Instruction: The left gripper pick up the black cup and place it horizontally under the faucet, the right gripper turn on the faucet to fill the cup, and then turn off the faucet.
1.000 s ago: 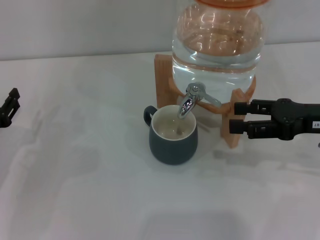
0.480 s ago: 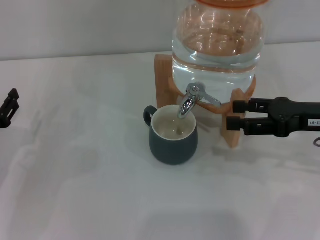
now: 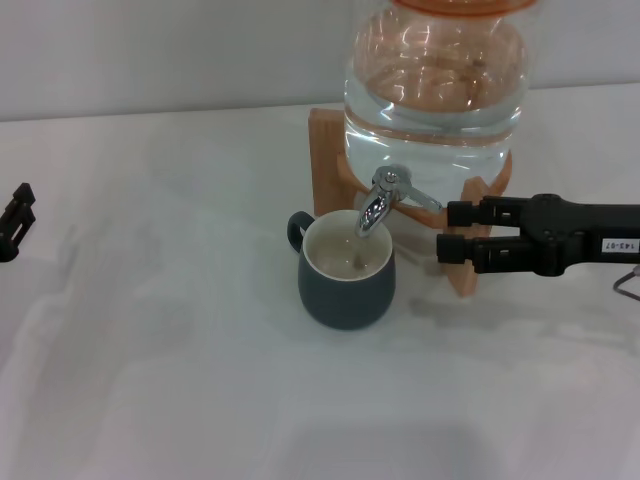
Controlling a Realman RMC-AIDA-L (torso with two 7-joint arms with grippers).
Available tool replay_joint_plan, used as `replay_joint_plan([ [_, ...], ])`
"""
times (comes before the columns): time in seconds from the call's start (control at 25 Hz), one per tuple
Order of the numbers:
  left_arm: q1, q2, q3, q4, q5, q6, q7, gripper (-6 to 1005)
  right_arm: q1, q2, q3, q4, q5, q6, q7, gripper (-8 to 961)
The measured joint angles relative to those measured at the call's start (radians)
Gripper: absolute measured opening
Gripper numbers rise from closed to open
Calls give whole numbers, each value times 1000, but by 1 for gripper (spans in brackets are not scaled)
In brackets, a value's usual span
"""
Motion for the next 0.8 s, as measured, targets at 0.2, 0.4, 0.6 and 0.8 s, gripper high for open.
replay_joint_plan([
  [0.2, 2, 1, 0, 0, 0, 0, -1, 528, 8, 0, -32, 0, 6, -6, 0, 841],
  [0.4, 4, 0, 0, 0, 0, -1, -1, 528, 10, 1, -49, 0, 12, -16, 0, 842],
  [0.6, 11, 0, 0, 1, 0, -3, -2, 528, 10, 0, -51, 0, 6, -39, 0, 841],
  [0.8, 23, -1, 0, 15, 0, -3, -2, 528, 11, -4, -44, 0, 2, -47, 0, 839],
])
